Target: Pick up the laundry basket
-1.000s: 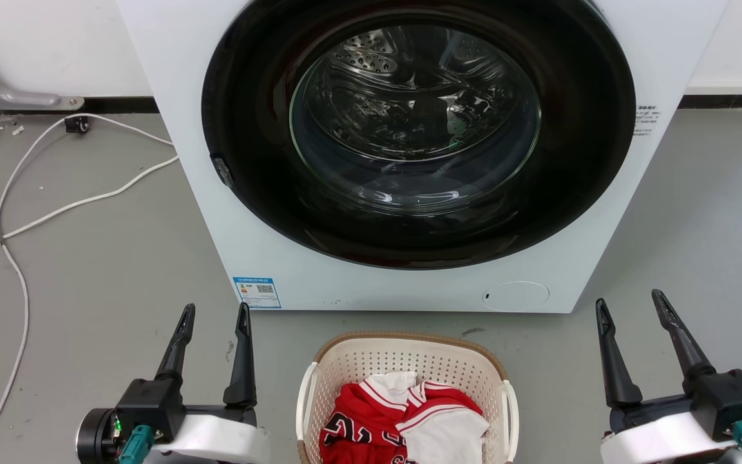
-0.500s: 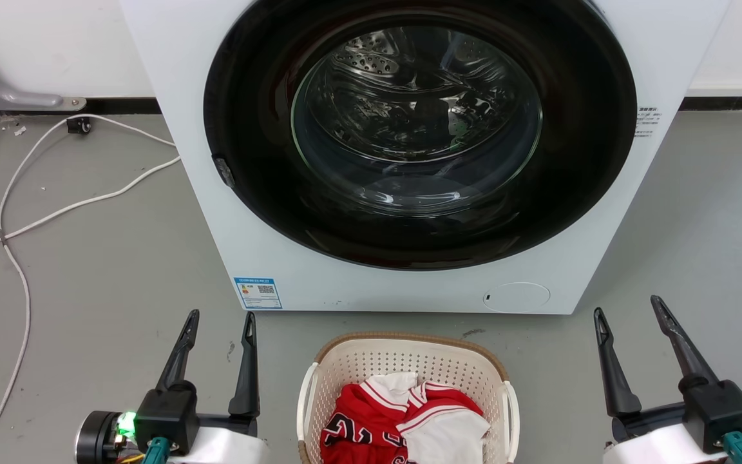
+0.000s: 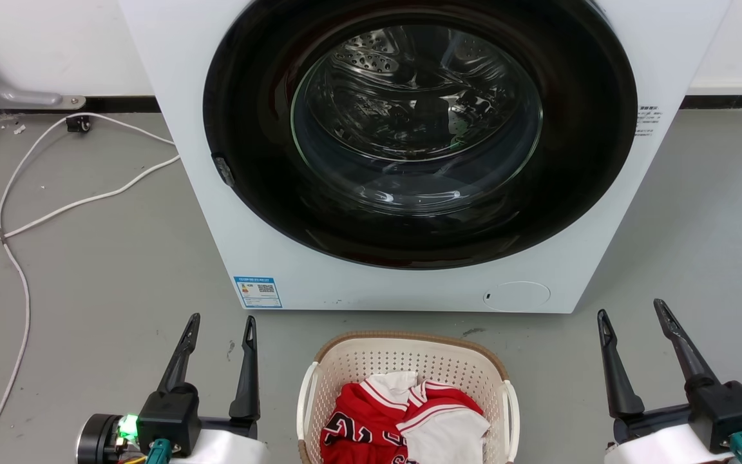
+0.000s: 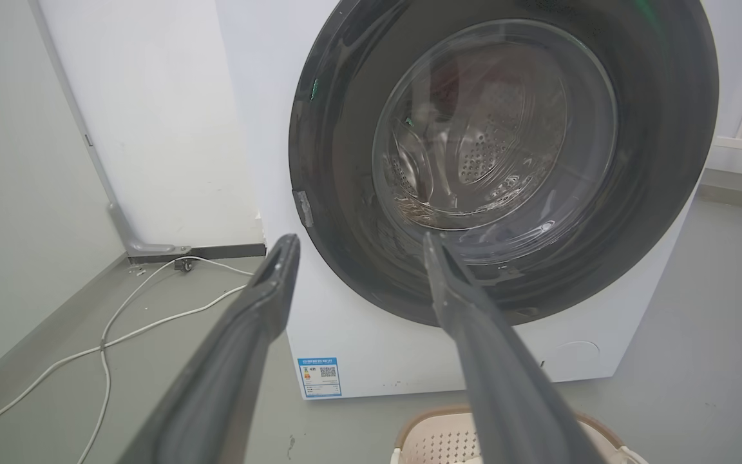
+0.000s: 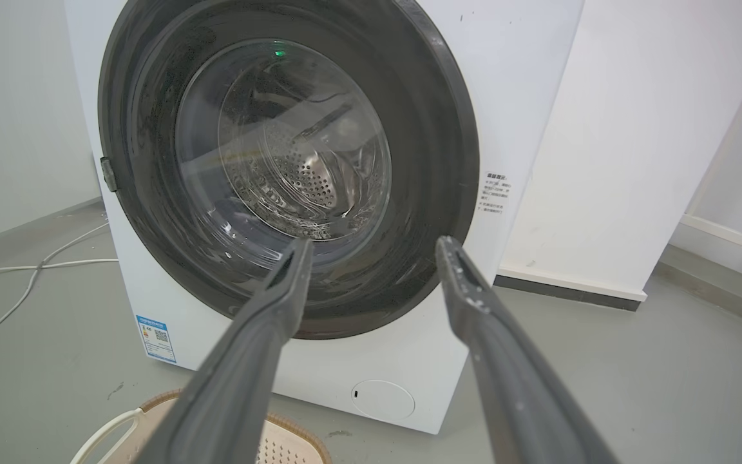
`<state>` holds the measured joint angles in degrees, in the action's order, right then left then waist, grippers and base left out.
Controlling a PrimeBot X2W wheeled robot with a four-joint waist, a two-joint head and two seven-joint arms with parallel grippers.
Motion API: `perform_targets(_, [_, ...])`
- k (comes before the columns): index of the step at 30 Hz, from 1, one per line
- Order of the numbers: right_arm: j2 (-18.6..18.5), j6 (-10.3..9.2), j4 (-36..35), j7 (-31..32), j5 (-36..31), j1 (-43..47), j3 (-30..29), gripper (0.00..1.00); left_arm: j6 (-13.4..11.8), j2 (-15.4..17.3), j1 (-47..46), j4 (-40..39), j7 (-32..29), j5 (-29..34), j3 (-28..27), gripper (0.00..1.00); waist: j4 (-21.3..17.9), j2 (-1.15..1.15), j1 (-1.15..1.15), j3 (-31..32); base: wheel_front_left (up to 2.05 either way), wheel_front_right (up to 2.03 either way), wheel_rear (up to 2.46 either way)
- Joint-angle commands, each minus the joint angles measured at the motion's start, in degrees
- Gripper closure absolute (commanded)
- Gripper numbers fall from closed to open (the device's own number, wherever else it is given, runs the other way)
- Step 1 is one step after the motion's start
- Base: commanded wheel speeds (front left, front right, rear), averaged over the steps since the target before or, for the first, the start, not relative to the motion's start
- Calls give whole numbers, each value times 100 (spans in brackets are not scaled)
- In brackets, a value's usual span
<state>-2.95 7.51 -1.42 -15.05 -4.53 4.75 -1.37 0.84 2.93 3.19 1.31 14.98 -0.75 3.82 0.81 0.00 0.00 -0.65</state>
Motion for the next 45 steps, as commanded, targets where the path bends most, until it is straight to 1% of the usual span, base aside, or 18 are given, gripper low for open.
perform_targets(1, [13, -4, 18, -20, 17, 47, 1, 0, -12, 3, 48, 12, 31, -2, 9, 0, 2, 0, 0, 2, 0, 0, 0])
perform_targets(15, [13, -4, 27, -20, -14, -23, 59, 0, -69, -1, -61, 108, 31, 10, -43, 0, -2, 0, 0, -97, 0, 0, 0])
perform_targets(20, [13, -4, 144, -17, -54, -239, 97, 0, 60, 15, -335, 357, 24, -38, -108, 0, -6, 0, 0, -397, 0, 0, 0])
perform_targets(25, [13, -4, 644, -17, -149, -755, 197, 0, 250, 79, -940, 820, 24, -76, -158, 0, -57, 0, 0, -1051, 0, 0, 0])
perform_targets(31, [11, -4, 1393, -17, -344, -1447, 318, 0, 449, 155, -1673, 1673, 24, -113, -181, 0, -133, 0, 0, -1805, 0, 0, 0])
perform_targets(41, [13, -4, 2917, -16, -752, -2459, 512, 0, 608, 268, -2745, 2973, 24, -204, -130, 0, -248, 0, 0, -2952, 0, 0, 0])
perform_targets(45, [11, -5, 3339, -17, -817, -2866, 557, 0, 641, 304, -3148, 3553, 24, -263, -67, 0, -257, 0, 0, -3388, 0, 0, 0])
